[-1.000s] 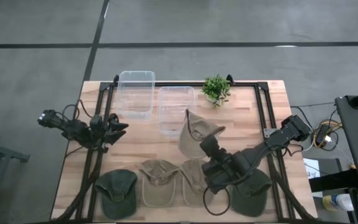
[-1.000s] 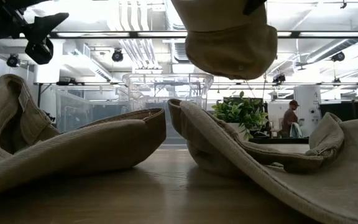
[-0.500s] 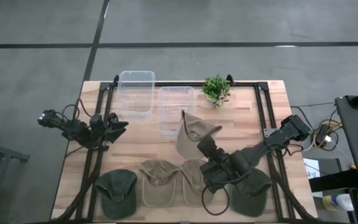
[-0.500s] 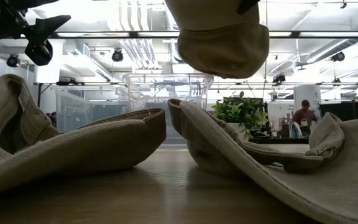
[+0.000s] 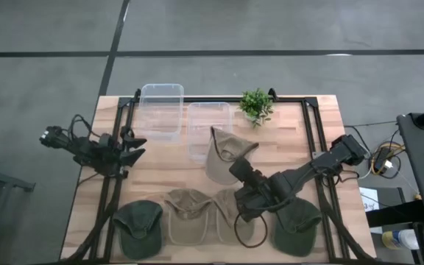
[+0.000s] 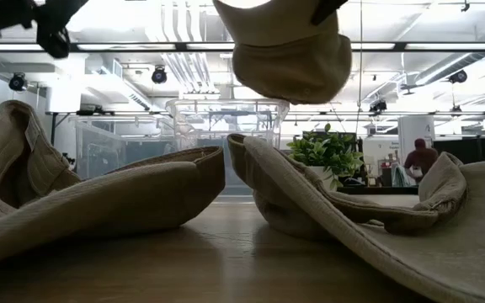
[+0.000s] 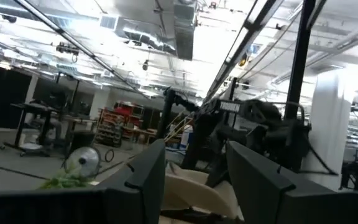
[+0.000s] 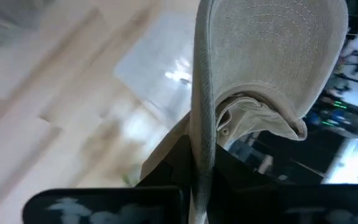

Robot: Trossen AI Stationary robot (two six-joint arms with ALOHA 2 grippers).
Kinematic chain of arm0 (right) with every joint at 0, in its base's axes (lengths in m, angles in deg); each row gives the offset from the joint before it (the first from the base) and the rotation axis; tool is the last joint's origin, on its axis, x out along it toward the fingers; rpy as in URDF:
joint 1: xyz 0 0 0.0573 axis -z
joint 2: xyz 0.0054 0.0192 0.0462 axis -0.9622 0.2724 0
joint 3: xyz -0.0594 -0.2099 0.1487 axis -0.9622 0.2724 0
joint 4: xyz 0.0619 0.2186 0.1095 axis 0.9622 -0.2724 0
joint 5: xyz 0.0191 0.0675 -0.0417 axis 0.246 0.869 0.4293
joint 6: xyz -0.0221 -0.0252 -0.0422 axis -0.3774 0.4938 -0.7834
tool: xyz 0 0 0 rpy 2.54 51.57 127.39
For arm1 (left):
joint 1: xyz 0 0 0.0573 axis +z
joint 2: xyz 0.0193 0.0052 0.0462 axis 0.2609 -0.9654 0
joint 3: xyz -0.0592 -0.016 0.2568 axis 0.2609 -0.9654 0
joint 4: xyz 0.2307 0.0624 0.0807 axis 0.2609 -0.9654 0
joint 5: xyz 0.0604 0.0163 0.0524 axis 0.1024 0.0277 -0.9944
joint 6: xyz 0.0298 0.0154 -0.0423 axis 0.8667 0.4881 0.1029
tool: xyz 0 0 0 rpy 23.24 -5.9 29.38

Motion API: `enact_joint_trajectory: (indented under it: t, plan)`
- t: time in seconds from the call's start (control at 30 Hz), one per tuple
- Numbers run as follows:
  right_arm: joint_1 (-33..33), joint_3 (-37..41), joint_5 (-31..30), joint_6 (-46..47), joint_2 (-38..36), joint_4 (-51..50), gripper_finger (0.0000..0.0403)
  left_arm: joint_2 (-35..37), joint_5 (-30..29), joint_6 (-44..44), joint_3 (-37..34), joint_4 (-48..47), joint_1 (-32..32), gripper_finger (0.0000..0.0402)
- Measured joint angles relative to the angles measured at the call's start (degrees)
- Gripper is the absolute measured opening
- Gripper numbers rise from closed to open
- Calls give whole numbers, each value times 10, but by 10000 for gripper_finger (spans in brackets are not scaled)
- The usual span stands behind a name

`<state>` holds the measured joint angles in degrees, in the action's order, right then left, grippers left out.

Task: Pick & Place hat
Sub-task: Put the top brown cap into the right transparent bin

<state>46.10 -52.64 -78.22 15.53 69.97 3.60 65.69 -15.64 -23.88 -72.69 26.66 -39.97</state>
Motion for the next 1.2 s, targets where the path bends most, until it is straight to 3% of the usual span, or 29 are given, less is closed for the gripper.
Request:
enact_joint_trajectory:
  t: [0.17,0.4,0.57,0.8,1.2]
  plan:
    - [16,0,-52,-81,0,19,13,-84,-86,-157,69,-25,1,165]
    - [47,0,-102,-189,2,41,13,-196,-84,-327,159,-80,0,165]
    - [63,0,-142,-275,2,67,13,-260,-89,-343,220,-132,0,165]
    - [68,0,-255,-336,2,81,13,-325,-149,-356,266,-174,2,165]
    - [68,1,-265,-341,9,131,13,-399,-189,-352,311,-161,31,165]
